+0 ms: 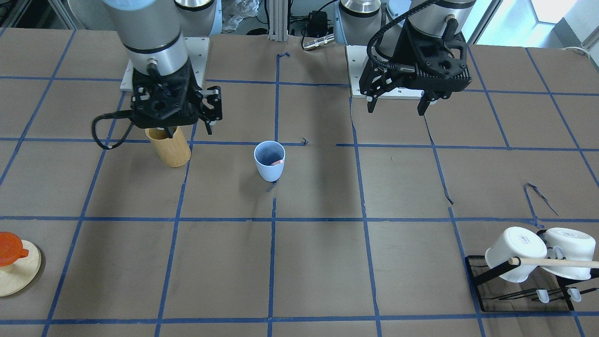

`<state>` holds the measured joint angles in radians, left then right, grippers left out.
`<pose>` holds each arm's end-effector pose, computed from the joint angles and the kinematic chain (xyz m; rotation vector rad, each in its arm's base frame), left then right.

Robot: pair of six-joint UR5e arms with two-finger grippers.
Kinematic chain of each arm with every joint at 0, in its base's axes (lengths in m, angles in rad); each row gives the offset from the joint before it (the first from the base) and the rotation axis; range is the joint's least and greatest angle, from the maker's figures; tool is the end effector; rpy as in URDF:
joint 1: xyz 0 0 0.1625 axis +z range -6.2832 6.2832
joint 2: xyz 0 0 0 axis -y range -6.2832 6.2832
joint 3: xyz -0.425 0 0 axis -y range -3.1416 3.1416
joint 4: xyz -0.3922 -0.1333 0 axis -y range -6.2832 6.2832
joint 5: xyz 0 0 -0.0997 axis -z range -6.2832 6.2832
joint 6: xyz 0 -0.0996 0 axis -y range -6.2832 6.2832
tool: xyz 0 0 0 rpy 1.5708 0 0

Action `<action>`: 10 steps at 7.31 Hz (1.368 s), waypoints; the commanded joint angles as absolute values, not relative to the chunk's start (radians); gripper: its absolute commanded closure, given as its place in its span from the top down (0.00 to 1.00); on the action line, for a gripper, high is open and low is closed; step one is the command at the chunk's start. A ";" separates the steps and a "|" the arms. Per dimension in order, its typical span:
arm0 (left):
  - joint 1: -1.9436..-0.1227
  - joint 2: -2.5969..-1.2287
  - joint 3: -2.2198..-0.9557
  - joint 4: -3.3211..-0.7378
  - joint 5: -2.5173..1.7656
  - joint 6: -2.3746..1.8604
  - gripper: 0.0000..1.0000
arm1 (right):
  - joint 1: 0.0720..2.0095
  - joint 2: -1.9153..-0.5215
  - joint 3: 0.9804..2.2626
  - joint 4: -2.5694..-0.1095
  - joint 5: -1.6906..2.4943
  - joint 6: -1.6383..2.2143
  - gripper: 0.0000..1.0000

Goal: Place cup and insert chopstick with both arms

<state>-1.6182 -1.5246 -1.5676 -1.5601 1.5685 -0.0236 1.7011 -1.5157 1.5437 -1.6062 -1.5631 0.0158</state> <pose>-0.1560 -0.4707 0.5130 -0.0374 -3.1355 0.0941 0.2000 -0.4941 0.4770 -0.1793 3.1282 -0.0107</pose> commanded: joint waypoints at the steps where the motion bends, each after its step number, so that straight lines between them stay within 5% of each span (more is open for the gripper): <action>1: -1.618 -1.523 -1.569 -1.560 1.572 -0.025 1.00 | 1.655 -1.588 1.549 -1.597 -1.548 0.000 0.82; 2: -1.618 -1.523 -1.569 -1.562 1.568 -0.025 1.00 | 1.655 -1.592 1.537 -1.609 -1.545 0.002 0.78; 3: -1.618 -1.523 -1.574 -1.560 1.565 -0.025 1.00 | 1.655 -1.615 1.548 -1.609 -1.545 0.002 0.98; 4: -1.618 -1.522 -1.575 -1.560 1.566 -0.025 1.00 | 1.654 -1.618 1.548 -1.609 -1.558 -0.002 1.00; 10: -1.618 -1.522 -1.575 -1.560 1.565 -0.026 1.00 | 1.647 -1.623 1.548 -1.609 -1.545 -0.003 1.00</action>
<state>-1.6184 -1.5217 -1.5754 -1.5601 1.5647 -0.0257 1.6480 -1.6219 1.5477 -1.6091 -1.5525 -0.0029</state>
